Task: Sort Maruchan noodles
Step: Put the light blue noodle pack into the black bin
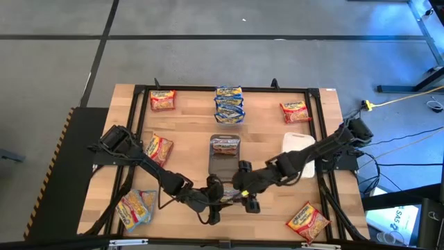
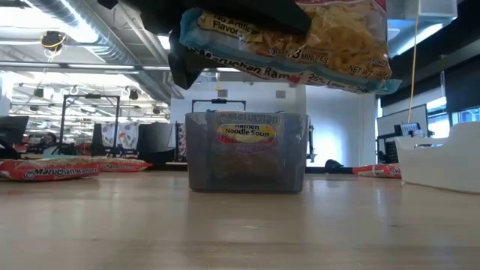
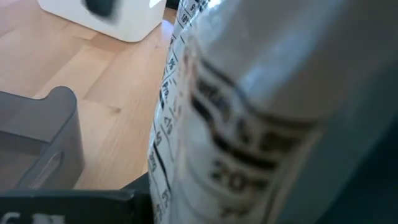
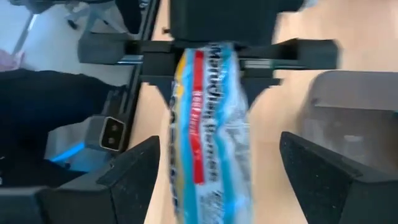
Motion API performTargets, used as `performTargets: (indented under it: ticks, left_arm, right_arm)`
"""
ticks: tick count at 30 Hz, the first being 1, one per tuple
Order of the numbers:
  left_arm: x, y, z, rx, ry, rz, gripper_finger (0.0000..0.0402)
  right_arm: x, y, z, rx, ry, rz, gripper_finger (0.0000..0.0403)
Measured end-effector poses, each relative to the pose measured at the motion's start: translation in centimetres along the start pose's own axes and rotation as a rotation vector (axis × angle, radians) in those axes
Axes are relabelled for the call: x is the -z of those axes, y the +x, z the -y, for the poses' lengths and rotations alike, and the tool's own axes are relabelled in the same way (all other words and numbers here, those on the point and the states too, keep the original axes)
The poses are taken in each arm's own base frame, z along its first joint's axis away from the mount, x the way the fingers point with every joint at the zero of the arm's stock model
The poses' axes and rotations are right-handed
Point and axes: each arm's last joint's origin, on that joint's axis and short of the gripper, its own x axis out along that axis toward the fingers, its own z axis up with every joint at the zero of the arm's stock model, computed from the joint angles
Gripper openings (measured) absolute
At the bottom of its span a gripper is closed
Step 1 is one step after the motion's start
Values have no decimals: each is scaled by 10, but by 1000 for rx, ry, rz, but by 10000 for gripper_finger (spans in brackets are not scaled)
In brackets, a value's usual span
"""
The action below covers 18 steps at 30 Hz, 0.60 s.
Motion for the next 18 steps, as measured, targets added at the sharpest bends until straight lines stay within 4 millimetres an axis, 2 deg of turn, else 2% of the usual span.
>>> performTargets:
  ticks: [5, 8, 18]
  left_arm:
    - [0, 0, 0, -5, 0, 3, 140]
    - [-1, 0, -1, -17, 0, 12, 140]
    - [-2, 0, 1, 28, 3, 9, 150]
  right_arm:
    - [5, 15, -1, -31, 10, -46, 306]
    - [7, 22, -1, -37, 9, -62, 286]
    - [7, 24, -1, -39, -20, -50, 118]
